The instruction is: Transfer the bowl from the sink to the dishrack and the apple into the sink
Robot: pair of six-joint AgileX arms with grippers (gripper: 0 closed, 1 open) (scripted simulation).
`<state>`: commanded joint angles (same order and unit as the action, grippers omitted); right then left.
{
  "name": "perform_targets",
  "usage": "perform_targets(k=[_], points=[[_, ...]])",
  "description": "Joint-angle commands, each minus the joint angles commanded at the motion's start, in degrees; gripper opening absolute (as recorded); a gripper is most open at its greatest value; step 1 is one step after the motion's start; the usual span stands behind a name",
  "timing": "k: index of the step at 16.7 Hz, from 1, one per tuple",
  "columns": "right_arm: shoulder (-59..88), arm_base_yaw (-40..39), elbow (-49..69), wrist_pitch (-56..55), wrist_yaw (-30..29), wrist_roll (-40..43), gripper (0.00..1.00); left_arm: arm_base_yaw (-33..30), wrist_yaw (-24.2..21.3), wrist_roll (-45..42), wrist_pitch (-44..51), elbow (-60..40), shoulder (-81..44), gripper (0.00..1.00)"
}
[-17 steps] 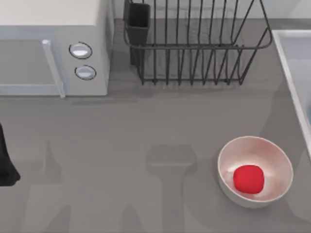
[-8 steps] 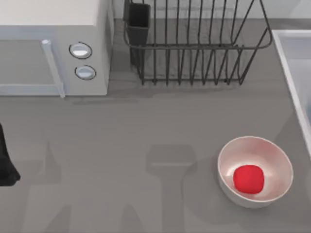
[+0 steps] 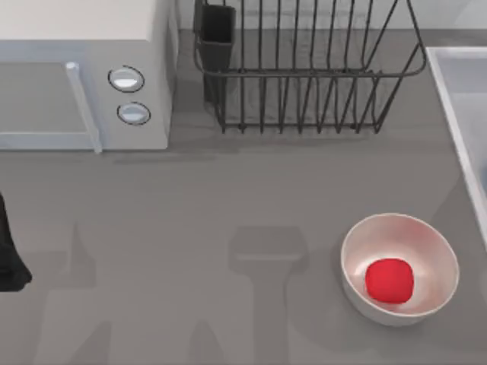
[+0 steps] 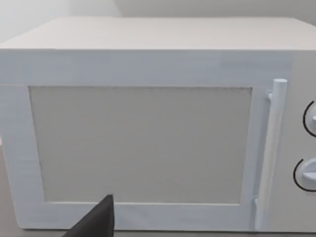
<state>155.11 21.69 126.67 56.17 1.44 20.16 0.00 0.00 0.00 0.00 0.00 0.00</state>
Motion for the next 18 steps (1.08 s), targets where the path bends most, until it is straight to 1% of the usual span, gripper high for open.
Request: perform_targets(k=[6, 7, 18], points=[[0.0, 0.0, 0.0, 0.0, 0.0, 0.0, 0.02, 0.0, 0.0, 0.0, 0.0, 0.0, 0.0, 1.0], [0.0, 0.0, 0.0, 0.0, 0.0, 0.0, 0.0, 0.0, 0.0, 0.0, 0.0, 0.0, 0.0, 1.0], [-2.3, 0.7, -1.1, 1.0, 0.1, 0.7, 0.0, 0.0, 0.0, 0.0, 0.0, 0.0, 0.0, 1.0]])
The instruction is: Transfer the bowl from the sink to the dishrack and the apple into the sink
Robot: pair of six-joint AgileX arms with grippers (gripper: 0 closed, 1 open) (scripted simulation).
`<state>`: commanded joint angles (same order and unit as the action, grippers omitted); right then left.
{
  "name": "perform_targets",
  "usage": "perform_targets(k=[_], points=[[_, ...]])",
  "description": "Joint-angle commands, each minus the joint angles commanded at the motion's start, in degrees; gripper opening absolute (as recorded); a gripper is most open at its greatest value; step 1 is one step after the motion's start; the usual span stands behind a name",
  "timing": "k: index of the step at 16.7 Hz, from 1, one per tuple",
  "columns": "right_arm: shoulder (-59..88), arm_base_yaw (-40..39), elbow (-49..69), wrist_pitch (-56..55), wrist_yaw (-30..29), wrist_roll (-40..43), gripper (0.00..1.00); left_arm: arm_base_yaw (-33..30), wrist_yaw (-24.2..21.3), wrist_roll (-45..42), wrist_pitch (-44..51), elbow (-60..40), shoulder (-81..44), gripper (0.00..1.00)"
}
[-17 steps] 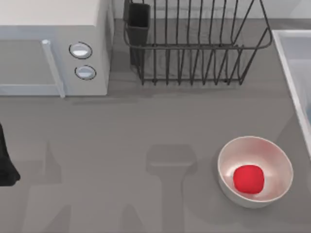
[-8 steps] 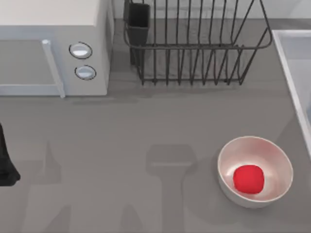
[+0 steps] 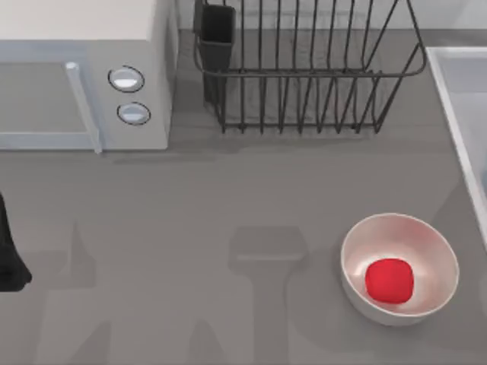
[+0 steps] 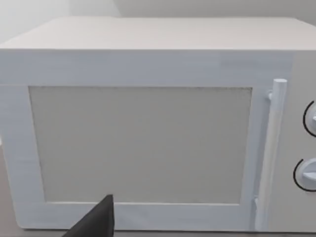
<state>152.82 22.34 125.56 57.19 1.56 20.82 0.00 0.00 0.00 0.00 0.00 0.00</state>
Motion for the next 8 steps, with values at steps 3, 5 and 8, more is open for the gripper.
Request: perform_targets(k=[3, 5, 8], points=[[-7.1, 2.7, -3.6, 3.7, 0.3, 2.7, 0.0, 0.0, 0.0, 0.0, 0.0, 0.0, 0.0, 1.0], [-14.3, 5.2, -7.1, 7.6, 0.5, 5.4, 0.0, 0.0, 0.0, 0.0, 0.0, 0.0, 0.0, 1.0], [-27.8, 9.7, -13.5, 14.6, 1.0, 10.2, 0.0, 0.0, 0.0, 0.0, 0.0, 0.0, 0.0, 1.0]])
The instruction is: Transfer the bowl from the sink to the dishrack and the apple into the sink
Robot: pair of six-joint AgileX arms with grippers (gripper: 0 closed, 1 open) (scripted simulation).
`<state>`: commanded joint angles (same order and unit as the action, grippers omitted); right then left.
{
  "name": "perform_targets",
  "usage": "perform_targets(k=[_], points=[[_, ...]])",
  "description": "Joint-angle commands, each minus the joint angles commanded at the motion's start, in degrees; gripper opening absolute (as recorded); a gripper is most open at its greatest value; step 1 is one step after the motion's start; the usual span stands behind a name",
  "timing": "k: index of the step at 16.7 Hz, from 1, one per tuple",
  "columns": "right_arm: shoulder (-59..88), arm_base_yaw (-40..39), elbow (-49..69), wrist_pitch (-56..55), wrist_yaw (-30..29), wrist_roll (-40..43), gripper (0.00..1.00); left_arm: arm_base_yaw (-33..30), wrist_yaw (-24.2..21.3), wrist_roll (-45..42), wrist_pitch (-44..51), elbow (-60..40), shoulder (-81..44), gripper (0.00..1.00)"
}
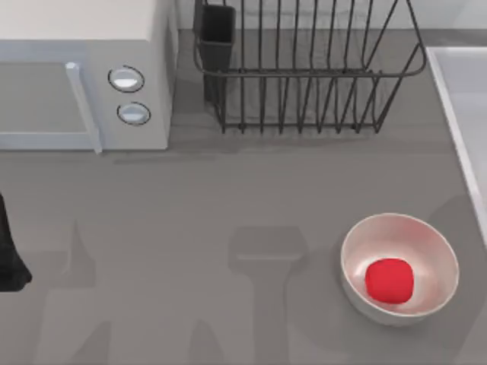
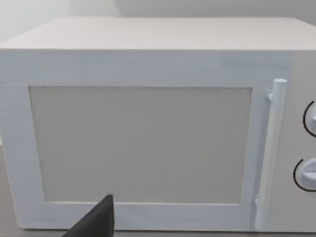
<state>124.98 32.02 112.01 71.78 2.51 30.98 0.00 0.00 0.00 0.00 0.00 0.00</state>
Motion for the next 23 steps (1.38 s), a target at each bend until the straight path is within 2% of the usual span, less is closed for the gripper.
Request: perform_targets(k=[7, 12, 18, 20, 23], points=[[-30.5, 10.4, -14.8, 15.7, 1.2, 10.7, 0.0, 0.0, 0.0, 0.0, 0.0, 0.0, 0.0, 1.0], [-37.7, 13.5, -18.7, 20.0, 1.7, 13.9, 0.0, 0.0, 0.0, 0.0, 0.0, 0.0, 0.0, 1.0], [-37.5, 12.6, -18.3, 19.3, 1.3, 13.3, 0.0, 0.0, 0.0, 0.0, 0.0, 0.0, 0.0, 1.0], [-37.4, 9.6, -17.5, 16.4, -0.5, 11.2, 0.0, 0.0, 0.0, 0.0, 0.0, 0.0, 0.0, 1.0], [-36.5, 0.8, -16.1, 8.2, -5.3, 5.8, 0.0, 0.0, 0.0, 0.0, 0.0, 0.0, 0.0, 1.0]])
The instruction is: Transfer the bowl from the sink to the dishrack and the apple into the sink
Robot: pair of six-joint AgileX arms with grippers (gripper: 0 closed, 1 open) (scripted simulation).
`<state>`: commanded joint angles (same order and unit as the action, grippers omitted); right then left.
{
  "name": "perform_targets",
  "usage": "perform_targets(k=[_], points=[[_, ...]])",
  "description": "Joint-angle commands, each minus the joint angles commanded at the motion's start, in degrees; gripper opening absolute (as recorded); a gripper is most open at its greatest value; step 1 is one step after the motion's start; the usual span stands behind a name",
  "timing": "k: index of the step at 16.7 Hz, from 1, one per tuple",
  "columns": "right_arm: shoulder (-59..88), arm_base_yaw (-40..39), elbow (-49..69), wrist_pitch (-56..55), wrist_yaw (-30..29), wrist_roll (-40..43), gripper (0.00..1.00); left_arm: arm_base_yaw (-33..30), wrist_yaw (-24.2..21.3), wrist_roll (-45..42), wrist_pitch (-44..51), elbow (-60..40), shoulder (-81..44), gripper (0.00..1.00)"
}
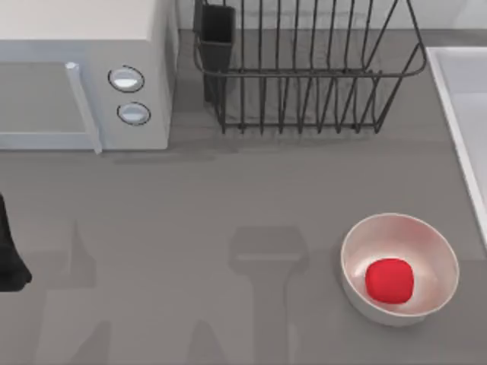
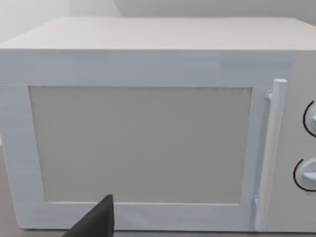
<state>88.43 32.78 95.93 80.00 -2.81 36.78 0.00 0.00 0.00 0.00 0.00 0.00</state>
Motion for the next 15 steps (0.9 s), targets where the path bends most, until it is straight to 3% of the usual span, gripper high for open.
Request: perform_targets(k=[11, 15], points=[[7.7, -54.5, -0.7, -49.1, -27.8, -26.7, 0.0, 0.0, 0.0, 0.0, 0.0, 0.0, 0.0, 1.0], [8.1, -70.0, -1.3, -67.1, -37.1, -33.8, 0.0, 0.0, 0.0, 0.0, 0.0, 0.0, 0.0, 1.0]])
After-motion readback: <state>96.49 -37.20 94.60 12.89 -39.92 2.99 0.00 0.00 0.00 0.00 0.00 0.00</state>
